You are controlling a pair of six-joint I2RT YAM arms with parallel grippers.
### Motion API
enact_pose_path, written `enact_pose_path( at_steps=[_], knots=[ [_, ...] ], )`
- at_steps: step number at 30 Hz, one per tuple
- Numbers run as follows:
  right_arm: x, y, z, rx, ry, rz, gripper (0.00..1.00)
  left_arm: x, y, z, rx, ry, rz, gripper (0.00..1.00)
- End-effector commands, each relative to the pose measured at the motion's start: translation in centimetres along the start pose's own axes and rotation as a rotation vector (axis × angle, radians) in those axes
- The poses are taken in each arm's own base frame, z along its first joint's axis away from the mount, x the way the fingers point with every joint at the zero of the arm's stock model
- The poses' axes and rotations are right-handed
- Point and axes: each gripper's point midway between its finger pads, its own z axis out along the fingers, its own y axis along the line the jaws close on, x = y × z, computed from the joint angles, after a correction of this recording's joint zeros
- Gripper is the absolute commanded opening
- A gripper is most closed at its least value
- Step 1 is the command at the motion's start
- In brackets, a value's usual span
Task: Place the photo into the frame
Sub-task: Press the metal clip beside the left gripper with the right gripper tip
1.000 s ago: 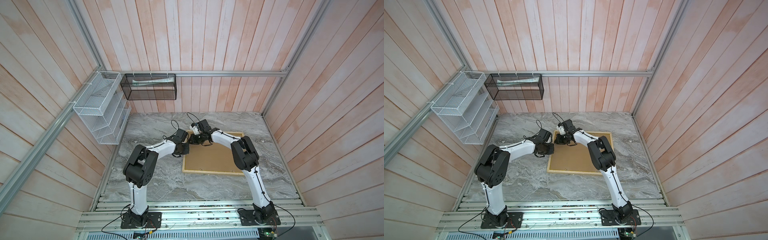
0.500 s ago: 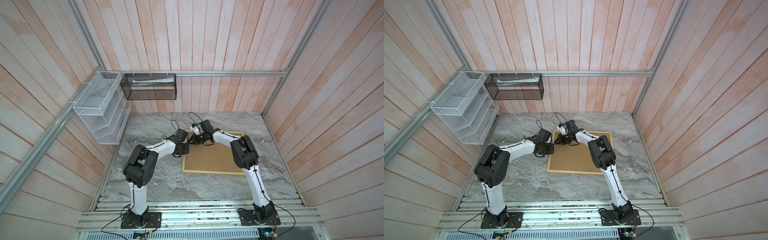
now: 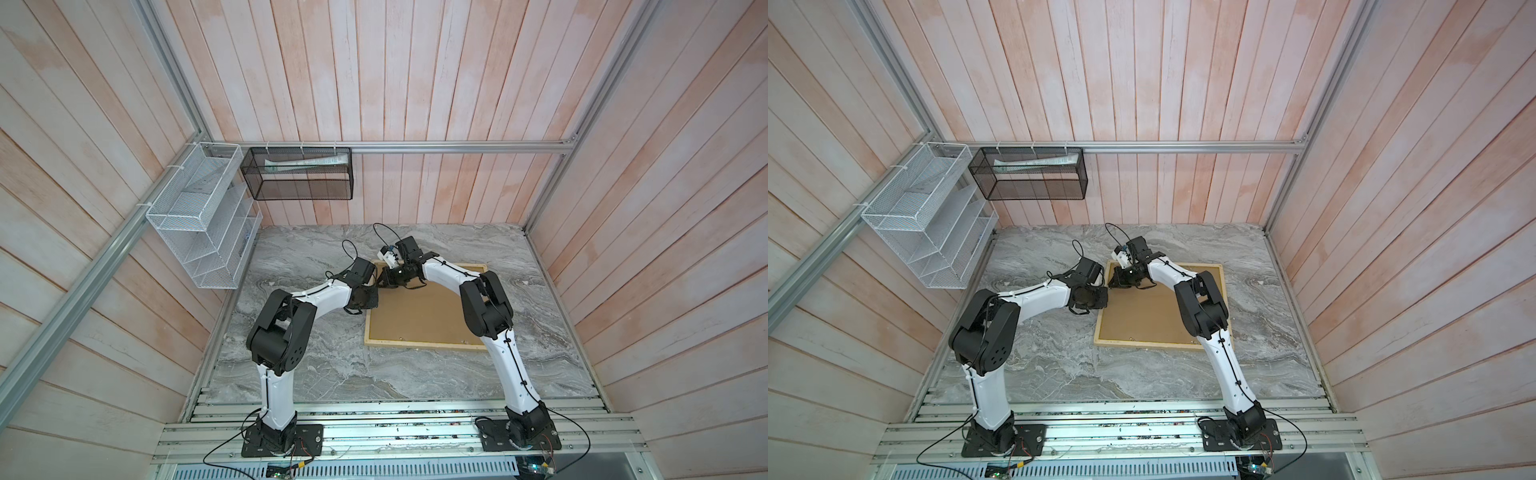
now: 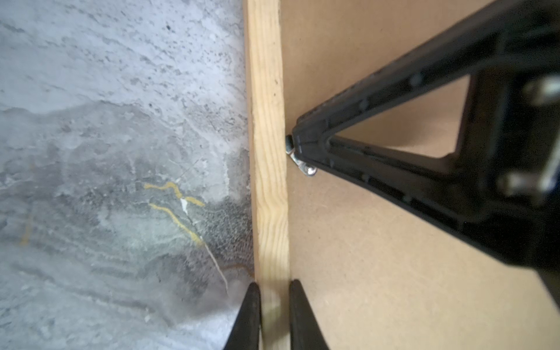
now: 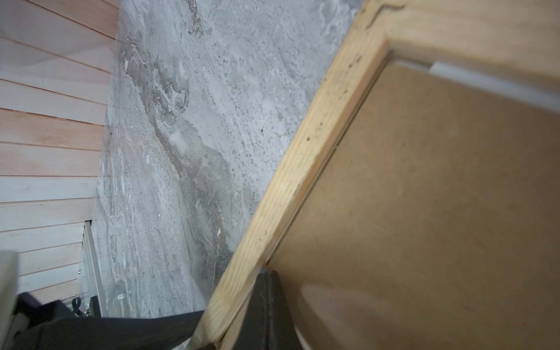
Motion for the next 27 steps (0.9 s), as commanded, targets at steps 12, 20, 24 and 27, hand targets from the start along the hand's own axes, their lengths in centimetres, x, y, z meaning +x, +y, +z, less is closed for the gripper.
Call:
enact_pose_path(
  at_steps=[12,20,24,27],
  knots=[
    [11.5,1.4,5.7,-0.133,0.323,-0.033,0.0,0.7,0.5,2.9,-0.008,0.032,0.011,0.07],
    [11.1,1.5,6.0,-0.143,0.32,-0.003,0.0,0.7,0.4,3.1,-0.002,0.034,0.01,0.06],
    [10.1,-2.3,6.7,0.105,0.295,0.086,0.0,0.8,0.3,3.0,0.005,0.036,0.011,0.06],
    [10.2,-3.8,6.8,0.225,0.293,0.131,0.0,0.7,0.0,2.8,0.017,0.035,0.012,0.06]
  ],
)
